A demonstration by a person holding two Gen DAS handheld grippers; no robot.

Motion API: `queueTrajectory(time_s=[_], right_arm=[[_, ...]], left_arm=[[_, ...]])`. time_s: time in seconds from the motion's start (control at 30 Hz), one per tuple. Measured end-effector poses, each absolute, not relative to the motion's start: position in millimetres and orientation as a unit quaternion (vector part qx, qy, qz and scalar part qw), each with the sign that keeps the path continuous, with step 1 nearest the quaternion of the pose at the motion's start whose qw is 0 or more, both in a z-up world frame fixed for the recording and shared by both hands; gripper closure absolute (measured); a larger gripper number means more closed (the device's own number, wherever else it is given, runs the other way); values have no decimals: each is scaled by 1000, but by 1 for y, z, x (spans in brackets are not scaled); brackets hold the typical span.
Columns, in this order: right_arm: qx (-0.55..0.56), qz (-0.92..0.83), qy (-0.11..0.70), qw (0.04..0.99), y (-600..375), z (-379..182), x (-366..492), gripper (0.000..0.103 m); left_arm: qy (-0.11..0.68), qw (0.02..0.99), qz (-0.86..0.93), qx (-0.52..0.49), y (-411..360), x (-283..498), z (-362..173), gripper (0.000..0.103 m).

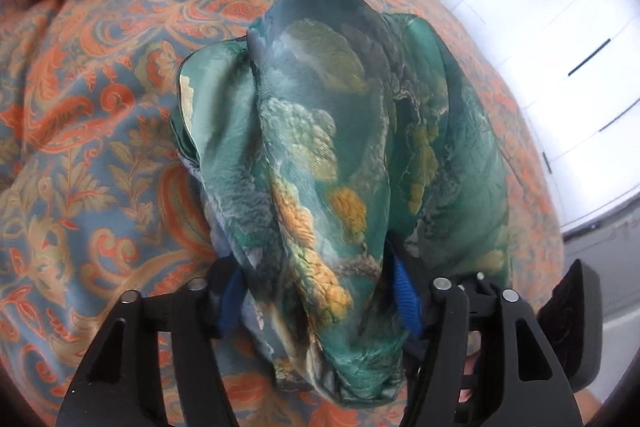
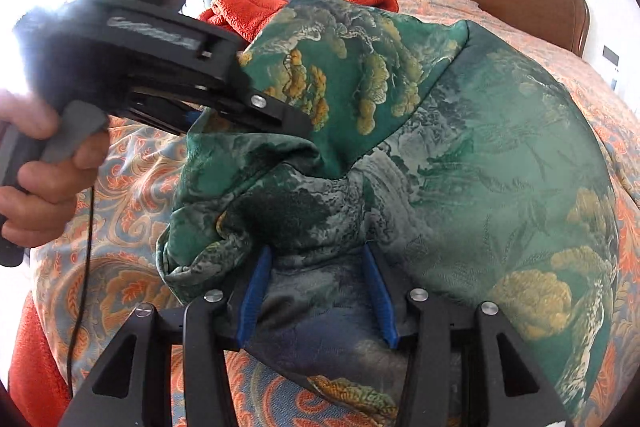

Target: Fold large clothes

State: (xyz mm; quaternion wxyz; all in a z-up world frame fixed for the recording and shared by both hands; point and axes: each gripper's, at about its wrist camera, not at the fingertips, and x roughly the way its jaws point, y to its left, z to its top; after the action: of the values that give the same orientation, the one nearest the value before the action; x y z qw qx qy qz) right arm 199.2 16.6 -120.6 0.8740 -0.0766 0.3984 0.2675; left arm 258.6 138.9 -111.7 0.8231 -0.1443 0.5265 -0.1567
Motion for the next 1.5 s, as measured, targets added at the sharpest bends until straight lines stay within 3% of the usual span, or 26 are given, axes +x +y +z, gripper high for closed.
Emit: queueTrajectory(time_s=[0.23, 0.47, 0.73, 0.93, 1.1, 1.3, 1.5], right_arm=[[-93, 260, 380, 883, 22, -122, 178, 55], [-59, 279, 377, 881, 1, -70, 160, 55], [45, 195, 378, 904, -39, -4, 256, 50], [51, 110, 464, 877, -40, -61, 352, 50], [21, 91, 504, 858, -32, -105, 377, 49], [33, 98, 495, 863, -37, -104, 372, 49], [40, 157, 420, 893, -63, -38, 305, 49]], left_arm=[[522, 827, -136, -159, 146, 270, -131, 35], [510, 831, -146, -169, 150, 261, -134, 34], [507, 833, -142, -172, 141, 249, -139, 33], [511, 831, -136, -170, 134, 253, -144, 33], [516, 825, -134, -188, 133, 262, -155, 33], [518, 825, -134, -179, 132, 261, -154, 31], [518, 823, -137, -185, 134, 259, -153, 31]])
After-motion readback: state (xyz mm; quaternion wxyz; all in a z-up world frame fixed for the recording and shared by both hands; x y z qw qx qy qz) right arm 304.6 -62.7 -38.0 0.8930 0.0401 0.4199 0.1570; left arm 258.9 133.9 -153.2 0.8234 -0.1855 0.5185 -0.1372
